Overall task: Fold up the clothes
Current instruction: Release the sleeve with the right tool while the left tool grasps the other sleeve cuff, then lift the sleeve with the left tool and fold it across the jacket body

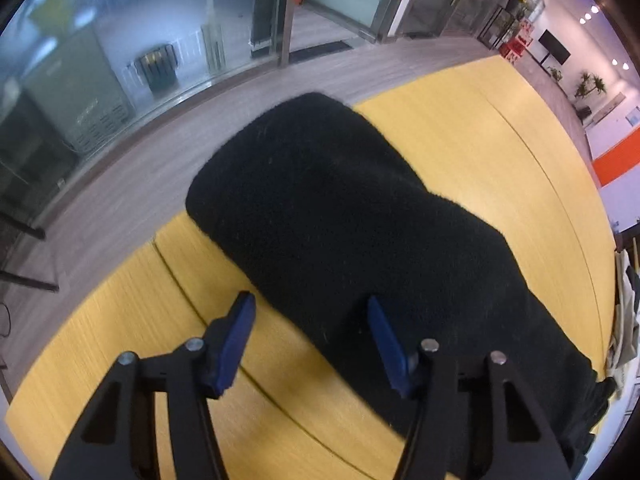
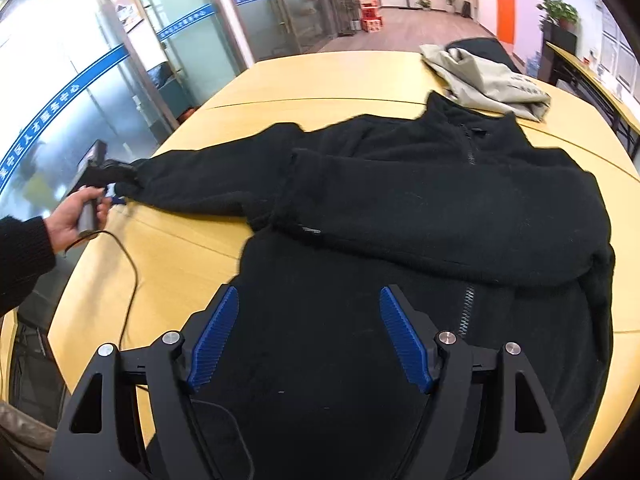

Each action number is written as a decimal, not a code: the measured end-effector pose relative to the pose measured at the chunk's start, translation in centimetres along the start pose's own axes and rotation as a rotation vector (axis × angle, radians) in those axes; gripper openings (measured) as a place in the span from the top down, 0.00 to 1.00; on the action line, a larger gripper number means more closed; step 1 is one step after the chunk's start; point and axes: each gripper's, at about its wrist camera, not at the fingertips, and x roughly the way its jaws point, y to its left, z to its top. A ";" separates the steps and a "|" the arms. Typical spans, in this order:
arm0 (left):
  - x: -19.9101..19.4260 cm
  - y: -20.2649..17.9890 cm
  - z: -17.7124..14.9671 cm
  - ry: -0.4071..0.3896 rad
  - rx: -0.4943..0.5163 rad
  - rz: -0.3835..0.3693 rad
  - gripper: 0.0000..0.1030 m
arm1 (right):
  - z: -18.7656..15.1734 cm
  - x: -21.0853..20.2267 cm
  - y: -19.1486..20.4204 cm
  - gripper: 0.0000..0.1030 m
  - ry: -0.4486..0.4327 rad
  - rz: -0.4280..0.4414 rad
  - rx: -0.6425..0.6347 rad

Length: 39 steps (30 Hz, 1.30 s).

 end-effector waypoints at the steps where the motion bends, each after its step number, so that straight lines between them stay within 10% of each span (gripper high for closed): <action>1: -0.1 -0.1 0.1 -0.008 0.000 -0.001 0.58 | 0.1 0.1 0.5 0.27 -0.001 0.009 -0.013; 6: -1.3 0.4 0.0 -0.026 -0.031 -0.029 0.90 | 0.1 -0.1 1.9 0.27 0.001 0.031 -0.058; 18: -10.2 0.2 -1.7 -0.150 -0.067 -0.174 0.95 | -1.3 -2.1 1.5 0.27 -0.038 0.046 -0.018; 30: -34.7 -19.4 -14.3 -0.414 0.249 -0.463 0.95 | -1.0 -10.1 -4.8 0.28 -0.242 0.070 0.072; 39: -37.4 -35.5 -30.4 -0.407 0.561 -0.562 0.95 | -4.9 -16.4 -15.2 0.28 -0.338 -0.044 0.227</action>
